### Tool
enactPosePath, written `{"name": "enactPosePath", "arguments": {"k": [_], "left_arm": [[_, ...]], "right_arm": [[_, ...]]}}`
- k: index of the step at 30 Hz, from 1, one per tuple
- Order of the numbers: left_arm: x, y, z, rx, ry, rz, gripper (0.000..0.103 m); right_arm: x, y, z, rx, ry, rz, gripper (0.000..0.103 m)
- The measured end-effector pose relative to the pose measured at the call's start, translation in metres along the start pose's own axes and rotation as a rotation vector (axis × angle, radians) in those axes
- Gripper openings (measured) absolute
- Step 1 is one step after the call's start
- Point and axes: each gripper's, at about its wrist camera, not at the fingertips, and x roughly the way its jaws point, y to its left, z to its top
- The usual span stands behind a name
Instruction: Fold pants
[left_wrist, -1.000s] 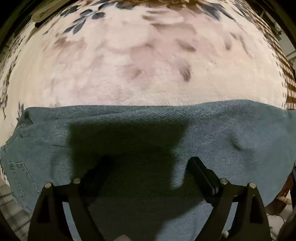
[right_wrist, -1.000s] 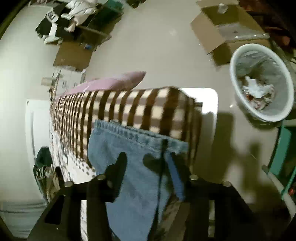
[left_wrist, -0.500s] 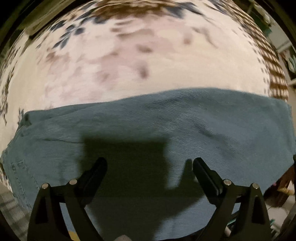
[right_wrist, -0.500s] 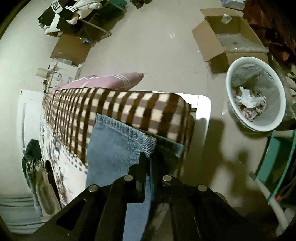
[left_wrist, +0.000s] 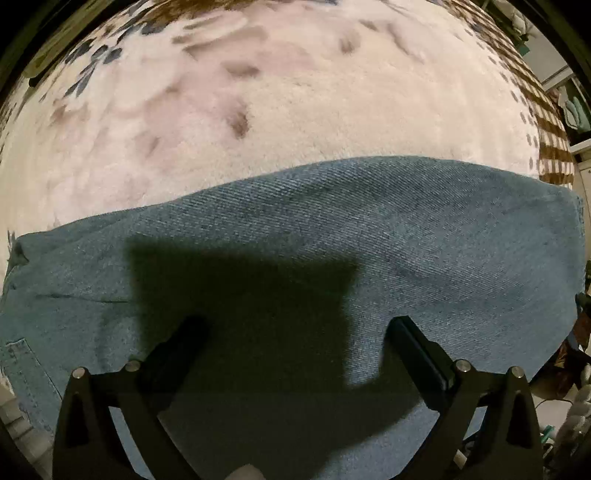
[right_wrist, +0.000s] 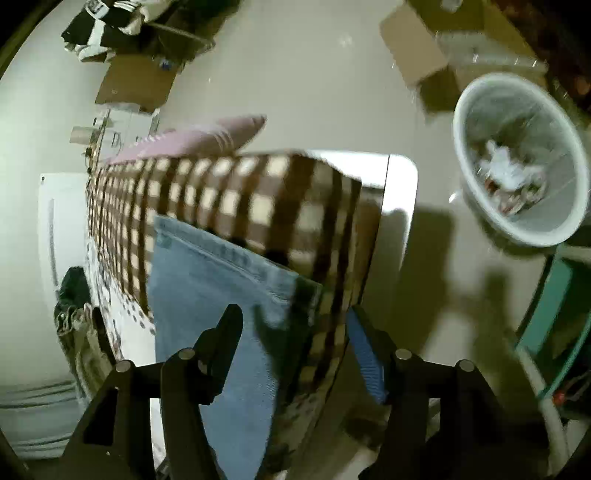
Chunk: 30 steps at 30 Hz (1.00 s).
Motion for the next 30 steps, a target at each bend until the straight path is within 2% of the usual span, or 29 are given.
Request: {"name": "enactPosePath", "arguments": {"k": [2, 3, 4, 5, 6, 7, 10, 12, 13, 14, 19, 25, 27, 30], "left_arm": [[0.001, 0.002, 0.004, -0.003, 0.0, 0.004, 0.103], [0.002, 0.0, 0.005, -0.004, 0.001, 0.005, 0.103], [0.0, -0.001, 0.004, -0.007, 0.003, 0.005, 0.103], [-0.004, -0.002, 0.003, -0.011, 0.005, 0.005, 0.103], [-0.012, -0.007, 0.001, -0.015, 0.007, 0.007, 0.103], [-0.004, -0.007, 0.009, -0.021, 0.011, 0.009, 0.103], [0.0, -0.009, 0.016, -0.042, 0.011, 0.018, 0.103], [0.004, -0.009, 0.018, -0.058, -0.001, 0.029, 0.103], [0.005, -0.01, 0.019, -0.063, -0.009, 0.034, 0.103], [0.006, -0.01, 0.02, -0.069, -0.016, 0.037, 0.103], [0.009, -0.01, 0.021, -0.073, -0.027, 0.035, 0.103], [0.002, -0.015, 0.015, -0.088, -0.06, 0.043, 0.103], [0.001, -0.015, 0.015, -0.093, -0.063, 0.045, 0.103], [0.0, -0.016, 0.014, -0.101, -0.07, 0.049, 0.103]], "right_arm": [[0.009, -0.001, 0.001, 0.005, 0.011, 0.055, 0.061], [0.006, 0.002, -0.001, -0.006, -0.03, 0.083, 0.055], [-0.001, 0.008, -0.003, -0.031, -0.079, 0.102, 0.045], [-0.006, 0.014, -0.004, -0.057, -0.108, 0.095, 0.043], [-0.01, 0.019, -0.006, -0.078, -0.128, 0.105, 0.035], [-0.014, 0.023, -0.009, -0.094, -0.148, 0.119, 0.032], [-0.014, 0.034, -0.013, -0.149, -0.159, 0.146, 0.032], [-0.004, 0.033, -0.008, -0.161, -0.134, 0.157, 0.036], [0.002, 0.033, -0.004, -0.165, -0.132, 0.151, 0.041], [0.006, 0.033, -0.001, -0.172, -0.128, 0.156, 0.042], [0.016, 0.042, 0.005, -0.221, -0.113, 0.259, 0.042], [0.038, 0.061, 0.012, -0.233, -0.083, 0.314, 0.053], [0.035, 0.078, 0.006, -0.269, -0.067, 0.376, 0.053], [0.051, 0.093, 0.002, -0.327, -0.062, 0.264, 0.055]]}}
